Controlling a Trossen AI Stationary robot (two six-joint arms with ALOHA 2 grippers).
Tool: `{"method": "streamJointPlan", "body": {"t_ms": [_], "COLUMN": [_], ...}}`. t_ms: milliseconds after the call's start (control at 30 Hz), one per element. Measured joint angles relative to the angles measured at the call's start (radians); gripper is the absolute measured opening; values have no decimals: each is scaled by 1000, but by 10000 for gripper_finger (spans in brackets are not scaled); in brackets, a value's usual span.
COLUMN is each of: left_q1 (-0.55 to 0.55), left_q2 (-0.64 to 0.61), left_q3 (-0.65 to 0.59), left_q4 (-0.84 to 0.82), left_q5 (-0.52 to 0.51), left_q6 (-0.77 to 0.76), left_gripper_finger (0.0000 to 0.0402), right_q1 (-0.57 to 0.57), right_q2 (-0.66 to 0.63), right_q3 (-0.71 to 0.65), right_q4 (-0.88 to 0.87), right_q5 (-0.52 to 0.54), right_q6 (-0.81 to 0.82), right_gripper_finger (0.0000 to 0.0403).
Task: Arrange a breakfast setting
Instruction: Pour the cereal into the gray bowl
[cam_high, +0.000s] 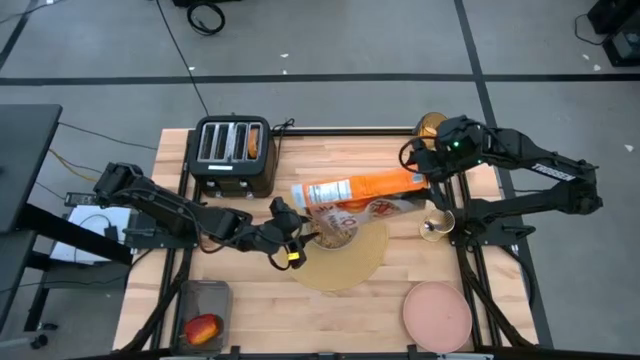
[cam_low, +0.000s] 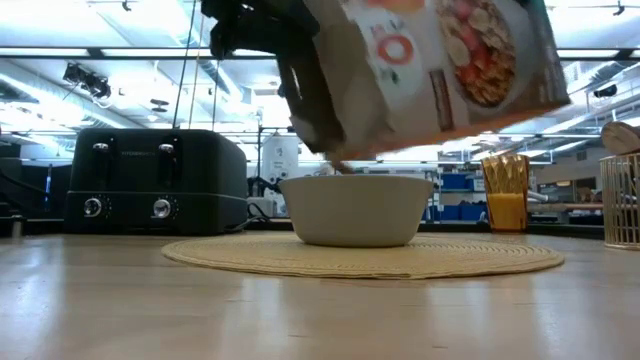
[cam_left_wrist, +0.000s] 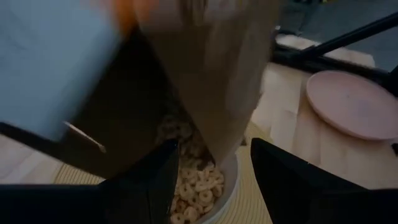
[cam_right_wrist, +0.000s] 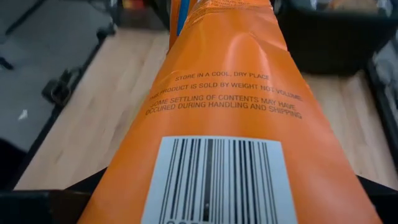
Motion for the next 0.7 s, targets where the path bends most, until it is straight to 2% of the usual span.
{"method": "streamJointPlan", "body": {"t_ms": [467,700], "left_q1": [0,0], "left_q2": [0,1], "left_q3": [0,0], "left_q4": [-12,20], "left_q5": [17,45], "left_q6": [-17,-28], "left_gripper_finger": [206,206], "right_q1": [0,0], "right_q2": [-16,-32], "right_q3": [-1,0], "right_q4": [-51,-114], "right_q5": [36,93], "right_q6": [7,9], "right_gripper_finger": [293,292]}}
